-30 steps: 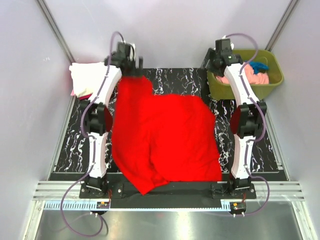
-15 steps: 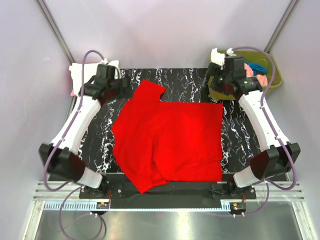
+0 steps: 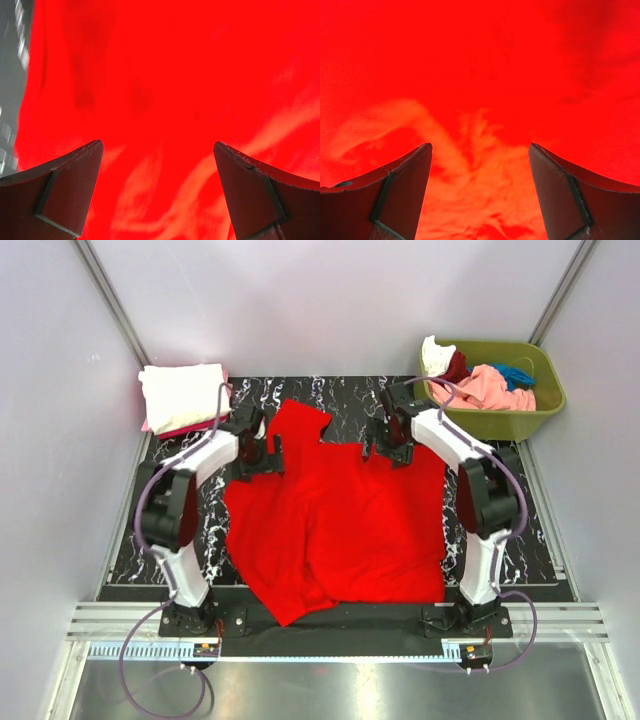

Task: Fold and stack the t-shirts
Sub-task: Flatten the tshirt out

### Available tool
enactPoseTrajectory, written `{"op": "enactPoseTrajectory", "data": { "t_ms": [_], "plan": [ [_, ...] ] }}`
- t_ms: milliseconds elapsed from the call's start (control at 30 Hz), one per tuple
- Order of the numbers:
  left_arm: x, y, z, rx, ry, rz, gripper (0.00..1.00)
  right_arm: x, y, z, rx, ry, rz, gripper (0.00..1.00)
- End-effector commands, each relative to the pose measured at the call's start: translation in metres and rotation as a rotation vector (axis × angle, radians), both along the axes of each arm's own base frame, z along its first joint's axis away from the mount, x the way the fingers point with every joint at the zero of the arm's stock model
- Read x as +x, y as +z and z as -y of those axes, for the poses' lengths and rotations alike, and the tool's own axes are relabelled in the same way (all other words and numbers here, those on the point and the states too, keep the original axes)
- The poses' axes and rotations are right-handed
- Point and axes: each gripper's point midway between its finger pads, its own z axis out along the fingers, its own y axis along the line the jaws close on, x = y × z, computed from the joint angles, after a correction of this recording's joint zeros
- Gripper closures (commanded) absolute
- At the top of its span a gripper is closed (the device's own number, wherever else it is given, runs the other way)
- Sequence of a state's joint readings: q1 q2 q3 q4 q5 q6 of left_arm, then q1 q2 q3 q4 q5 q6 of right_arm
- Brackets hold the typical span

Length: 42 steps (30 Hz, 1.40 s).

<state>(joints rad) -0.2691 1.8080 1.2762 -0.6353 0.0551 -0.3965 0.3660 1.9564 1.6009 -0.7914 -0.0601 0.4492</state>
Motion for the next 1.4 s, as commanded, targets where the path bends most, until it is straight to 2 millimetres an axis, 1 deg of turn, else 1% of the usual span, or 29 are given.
{"op": "enactPoseTrajectory", "data": {
  "t_ms": [0,33,100,133,200,233,300,333,400,433,500,567,600,633,667,700,733,800,867,1000,1100,1133,1167,1200,1233,1267,1300,1333,1367],
  "plan": [
    [0.038,-0.003,0.014,-0.025,-0.012,0.044,0.01,0.01,-0.012,-0.001,-0.061,0.009,-0.044,0.15],
    [0.044,-0.004,0.015,-0.021,-0.012,0.045,0.01,0.011,-0.031,-0.002,-0.077,0.01,-0.085,0.16],
    [0.045,-0.023,0.008,0.03,0.005,-0.003,0.02,0.021,-0.035,-0.007,-0.08,0.014,-0.094,0.16],
    [0.049,-0.023,0.005,0.047,0.016,0.002,0.03,0.023,-0.052,-0.008,-0.088,0.018,-0.128,0.16],
    [0.052,-0.031,-0.006,0.091,0.042,-0.009,0.03,0.038,-0.05,-0.015,-0.078,0.029,-0.119,0.15],
    [0.056,-0.03,-0.008,0.092,0.05,-0.004,0.03,0.039,-0.067,-0.016,-0.09,0.037,-0.152,0.16],
    [0.059,-0.037,-0.019,0.111,0.069,-0.033,0.03,0.054,-0.063,-0.025,-0.075,0.056,-0.136,0.16],
    [0.066,-0.042,-0.022,0.122,0.073,-0.042,0.03,0.056,-0.076,-0.027,-0.078,0.058,-0.16,0.16],
    [0.069,-0.047,-0.035,0.156,0.084,-0.075,0.03,0.072,-0.07,-0.035,-0.059,0.066,-0.127,0.15],
    [0.079,-0.047,-0.037,0.168,0.087,-0.069,0.03,0.074,-0.084,-0.037,-0.058,0.068,-0.148,0.16],
    [0.083,-0.046,-0.047,0.202,0.085,-0.077,0.04,0.09,-0.074,-0.048,-0.018,0.084,-0.109,0.16],
    [0.096,-0.042,-0.053,0.216,0.086,-0.074,0.05,0.093,-0.091,-0.055,0.003,0.105,-0.131,0.15],
    [0.101,-0.041,-0.059,0.22,0.09,-0.075,0.05,0.106,-0.078,-0.06,0.019,0.108,-0.083,0.14],
    [0.116,-0.039,-0.059,0.218,0.086,-0.056,0.05,0.108,-0.088,-0.061,0.031,0.113,-0.091,0.13],
    [0.117,-0.039,-0.063,0.235,0.073,-0.072,0.05,0.115,-0.086,-0.062,0.043,0.11,-0.069,0.11],
    [0.135,-0.025,-0.064,0.228,0.075,-0.027,0.05,0.125,-0.081,-0.066,0.068,0.11,-0.032,0.1],
    [0.138,-0.036,-0.066,0.234,0.068,-0.05,0.05,0.131,-0.078,-0.063,0.081,0.099,-0.015,0.09],
    [0.156,-0.026,-0.063,0.213,0.035,-0.012,0.05,0.141,-0.074,-0.059,0.093,0.064,0.017,0.06],
    [0.165,-0.033,-0.059,0.2,-0.005,-0.006,0.05,0.15,-0.075,-0.039,0.066,-0.011,0.024,0.04],
    [0.199,-0.004,-0.044,0.138,-0.043,0.114,0.04,0.157,-0.074,-0.022,0.09,-0.059,0.018,0.04],
    [0.2,0.018,-0.042,0.12,-0.029,0.144,0.03,0.165,-0.042,-0.031,0.148,0.011,0.087,0.02],
    [0.198,0.046,-0.037,0.088,-0.032,0.186,0.02,0.165,-0.03,-0.036,0.178,0.038,0.105,0.0],
    [0.197,0.059,-0.033,0.071,-0.025,0.213,0.01,0.167,-0.019,-0.039,0.188,0.055,0.129,0.0],
    [0.186,0.061,-0.032,0.067,-0.025,0.2,0.01,0.167,-0.007,-0.04,0.198,0.061,0.149,0.0],
    [0.181,0.102,-0.031,0.054,-0.017,0.273,0.01,0.166,0.019,-0.044,0.228,0.078,0.185,0.0],
    [0.174,0.117,-0.032,0.057,-0.01,0.29,0.01,0.163,0.029,-0.045,0.24,0.087,0.193,0.0],
    [0.161,0.119,-0.031,0.063,-0.011,0.274,0.01,0.159,0.056,-0.046,0.258,0.097,0.232,0.0],
    [0.147,0.157,-0.033,0.055,0.005,0.337,0.01,0.154,0.07,-0.051,0.271,0.112,0.243,0.0],
    [0.134,0.166,-0.031,0.049,0.001,0.341,0.01,0.145,0.072,-0.054,0.269,0.123,0.233,0.0]
  ]
}}
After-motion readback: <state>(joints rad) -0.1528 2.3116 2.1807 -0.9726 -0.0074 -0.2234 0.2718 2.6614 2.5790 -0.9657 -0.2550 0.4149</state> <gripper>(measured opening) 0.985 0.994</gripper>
